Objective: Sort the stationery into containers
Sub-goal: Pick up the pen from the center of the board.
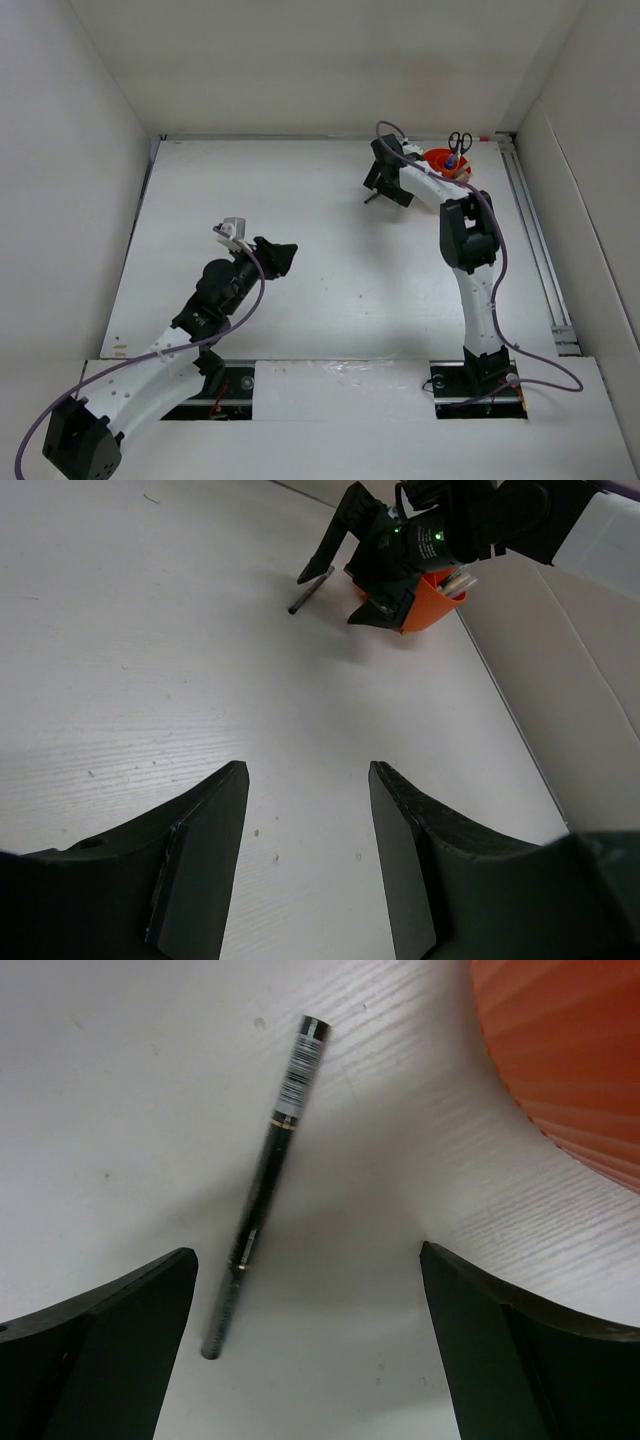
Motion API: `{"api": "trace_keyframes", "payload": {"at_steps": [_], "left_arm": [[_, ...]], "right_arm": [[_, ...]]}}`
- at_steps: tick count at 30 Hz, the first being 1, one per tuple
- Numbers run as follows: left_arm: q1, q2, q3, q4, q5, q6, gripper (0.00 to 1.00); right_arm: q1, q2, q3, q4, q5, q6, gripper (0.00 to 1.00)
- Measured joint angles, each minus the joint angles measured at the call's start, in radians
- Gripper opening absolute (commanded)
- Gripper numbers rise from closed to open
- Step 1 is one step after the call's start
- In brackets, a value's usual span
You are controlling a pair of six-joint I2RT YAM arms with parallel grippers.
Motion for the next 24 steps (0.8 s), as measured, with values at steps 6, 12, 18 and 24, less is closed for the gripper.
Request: {"api": "trace_keyframes", "payload": {"at_steps": [6,12,18,24], "left_arm": [[0.0,0.0,-0.007,0.0,-0.003,0.002,0.49],[0.0,-0.012,-0.011,-0.002,-0.004,0.004,0.49],[0.0,-0.086,-0.011,-0.018,-0.022,0.008,0.49],[0.0,-0.108,-0.012,-0.033,-0.031,0.011,0.49]], "right_arm": [[0.002,-0.001,-0.006,-0.018,0.011,-0.005,1.0],[0.017,0.037,0.076,-0.099,0.012,-0.034,0.76],[0.031,0.061,0.105,-0.124,0.011,-0.063,0.36],[0.035,0.061,0.105,-0.124,0.015,-0.056,0.0]]}}
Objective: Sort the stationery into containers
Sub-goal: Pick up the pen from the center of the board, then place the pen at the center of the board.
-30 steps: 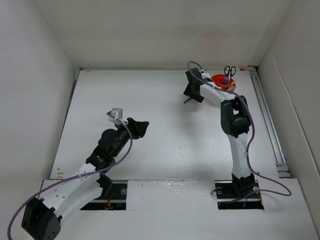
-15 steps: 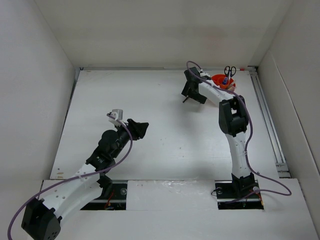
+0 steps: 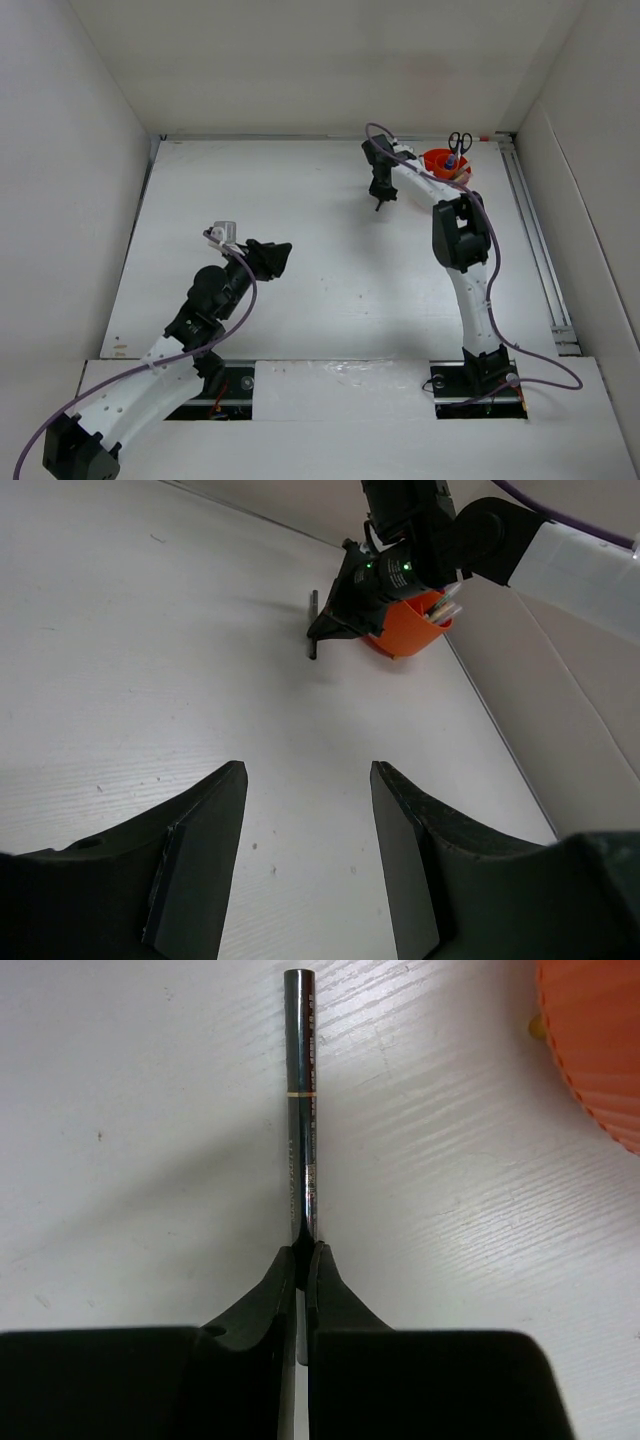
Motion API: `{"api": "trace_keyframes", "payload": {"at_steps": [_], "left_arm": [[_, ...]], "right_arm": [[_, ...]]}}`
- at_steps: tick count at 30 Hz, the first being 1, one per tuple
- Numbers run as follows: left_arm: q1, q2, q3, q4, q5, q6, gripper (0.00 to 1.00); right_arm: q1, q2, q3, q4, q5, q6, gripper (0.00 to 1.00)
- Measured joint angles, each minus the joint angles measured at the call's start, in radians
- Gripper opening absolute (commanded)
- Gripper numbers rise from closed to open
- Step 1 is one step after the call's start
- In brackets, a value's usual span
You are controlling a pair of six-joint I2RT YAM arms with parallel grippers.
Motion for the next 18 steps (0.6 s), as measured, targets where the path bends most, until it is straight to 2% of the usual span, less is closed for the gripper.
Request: {"api": "trace_keyframes", "payload": {"at_steps": [4,10,13,14,16,18], "left_arm": [[0.0,-0.001,-0.002,-0.012,0.0,0.0,0.49],[0.0,-0.005,-0.006,-0.023,0.002,0.0,0.49],[0.0,-0.006,-0.008,-0.022,0.002,0.0,0.49],[0.0,-0.005,-0.008,-0.021,0.002,0.0,0.49],[0.0,0.005,-0.011,-0.017,0.002,0.0,0.49],[0.0,0.018,-0.013,-0.014,0.003,0.0,0.49]], "right_arm": [[0.006,-0.031,-0.055,0.031,-0.002,0.002,0.0],[0.088,-0.222,-0.363,0.085,-0.045,0.003,0.01],[0.179,-0.314,-0.51,0.115,-0.053,0.009,0.3],[0.207,-0.337,-0.546,0.123,-0.057,0.01,0.49],[0.248,-0.364,-0.586,0.127,-0.067,0.008,0.56],[0.259,-0.369,-0.587,0.132,-0.083,0.005,0.58]]}}
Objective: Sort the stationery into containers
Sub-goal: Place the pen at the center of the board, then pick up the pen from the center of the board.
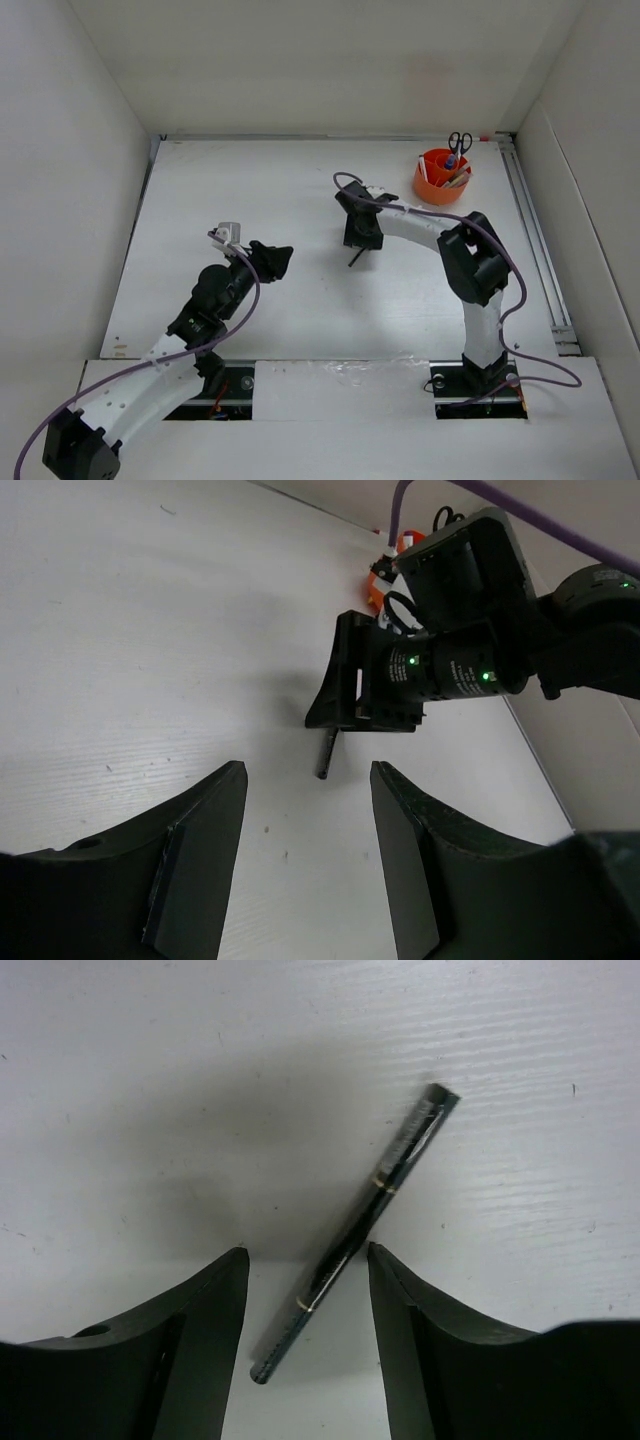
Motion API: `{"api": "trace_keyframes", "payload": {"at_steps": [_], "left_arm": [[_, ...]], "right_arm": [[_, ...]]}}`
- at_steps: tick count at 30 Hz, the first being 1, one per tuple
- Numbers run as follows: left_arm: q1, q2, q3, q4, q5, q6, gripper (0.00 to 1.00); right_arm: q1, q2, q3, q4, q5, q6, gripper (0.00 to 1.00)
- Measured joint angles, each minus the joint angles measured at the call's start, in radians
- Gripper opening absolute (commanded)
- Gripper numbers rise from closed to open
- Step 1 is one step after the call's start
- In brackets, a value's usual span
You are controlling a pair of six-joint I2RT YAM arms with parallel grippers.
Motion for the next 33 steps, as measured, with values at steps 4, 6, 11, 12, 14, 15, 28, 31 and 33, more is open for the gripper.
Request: {"api": "trace_keyframes", "payload": {"at_steps": [4,6,11,12,14,15,28,31,33], "left_arm": [[0.0,0.031,0.0,0.001,0.001,0.0,0.49],[0.0,0.031,0.0,0.001,0.002,0.0,0.49],[0.0,0.028,0.0,-0.003,-0.001,0.0,0.49],[0.0,0.028,0.0,-0.004,-0.001,0.0,0.49],[0.0,0.031,0.0,-0.002,-0.001,0.0,0.49],[0.0,0.037,0.0,0.002,-0.002,0.0,0.49],[0.0,0.093,0.0,0.022,-0.001,0.001,0.49],[0.0,0.097,0.0,0.025,-0.001,0.001,0.49],[0.0,0.103,0.0,0.027,0.0,0.001,0.49]], "right_arm": [[-0.037,0.027,0.05,-0.004,-0.028,-0.008,0.59],[-0.064,0.063,0.102,-0.001,-0.035,-0.016,0.52],[-0.115,0.102,0.154,0.006,-0.036,-0.024,0.42],[-0.121,0.102,0.154,0.006,-0.037,-0.024,0.42],[-0.132,0.102,0.151,0.008,-0.036,-0.023,0.38],[-0.134,0.102,0.15,0.008,-0.037,-0.023,0.37],[-0.144,0.1,0.142,0.027,-0.048,-0.032,0.0],[-0.144,0.088,0.126,0.056,-0.045,-0.031,0.0],[-0.144,0.065,0.109,0.071,-0.029,-0.032,0.0]]}}
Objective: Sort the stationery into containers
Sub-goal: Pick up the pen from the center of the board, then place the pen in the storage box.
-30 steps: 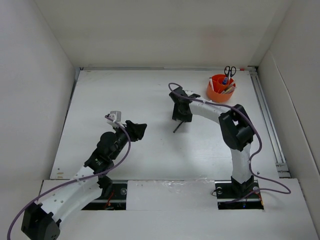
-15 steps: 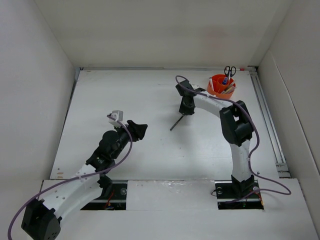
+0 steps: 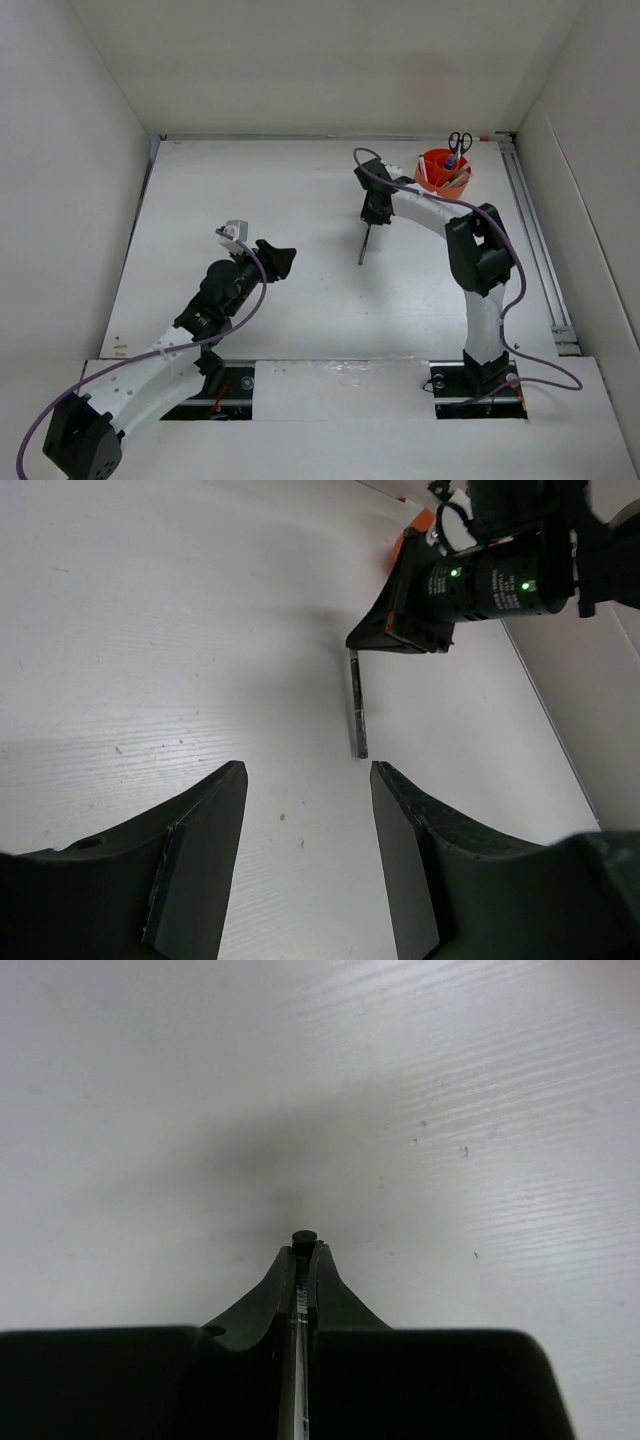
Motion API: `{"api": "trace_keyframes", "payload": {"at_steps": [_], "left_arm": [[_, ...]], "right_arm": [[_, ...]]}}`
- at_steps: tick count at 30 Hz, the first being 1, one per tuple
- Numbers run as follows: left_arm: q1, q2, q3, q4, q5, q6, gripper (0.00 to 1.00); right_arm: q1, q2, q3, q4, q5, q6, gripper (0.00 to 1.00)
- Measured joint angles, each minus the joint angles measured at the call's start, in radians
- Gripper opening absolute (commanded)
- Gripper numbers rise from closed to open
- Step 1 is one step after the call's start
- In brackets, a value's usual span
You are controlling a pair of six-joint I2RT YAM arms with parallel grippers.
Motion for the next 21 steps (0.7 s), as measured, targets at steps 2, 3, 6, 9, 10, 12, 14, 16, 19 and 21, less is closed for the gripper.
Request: {"api": "trace_keyframes", "payload": {"at_steps": [2,3,6,9,10,12,14,16,19,21], "left_arm": [[0.0,0.011,0.0,0.003,0.005,0.0,0.49],[0.0,0.016,0.0,0.006,0.01,0.0,0.49],[0.0,0.031,0.0,0.028,0.028,-0.002,0.49],[0.0,0.057,0.0,0.061,0.049,-0.005,0.49],[0.0,0.068,0.0,0.072,0.056,-0.005,0.49],[0.0,0.09,0.0,0.09,0.071,-0.006,0.49],[0.0,0.105,0.0,0.107,0.082,-0.006,0.49],[0.0,0.108,0.0,0.111,0.084,-0.006,0.49],[0.0,0.108,0.0,0.114,0.085,-0.006,0.49],[0.0,0.106,0.0,0.116,0.084,-0.006,0.49]], "right_arm": [[-0.003,-0.042,-0.002,0.003,0.035,-0.005,0.0],[-0.007,-0.072,-0.002,0.009,0.064,-0.01,0.0],[-0.051,-0.183,0.012,0.027,0.153,-0.029,0.0],[-0.159,-0.287,0.042,0.09,0.253,-0.049,0.0],[-0.208,-0.31,0.058,0.113,0.285,-0.053,0.0],[-0.307,-0.333,0.092,0.158,0.352,-0.064,0.0],[-0.389,-0.336,0.112,0.197,0.426,-0.081,0.0],[-0.429,-0.333,0.113,0.222,0.491,-0.098,0.0],[-0.439,-0.315,0.113,0.246,0.55,-0.124,0.0],[-0.439,-0.294,0.113,0.26,0.571,-0.139,0.0]]}}
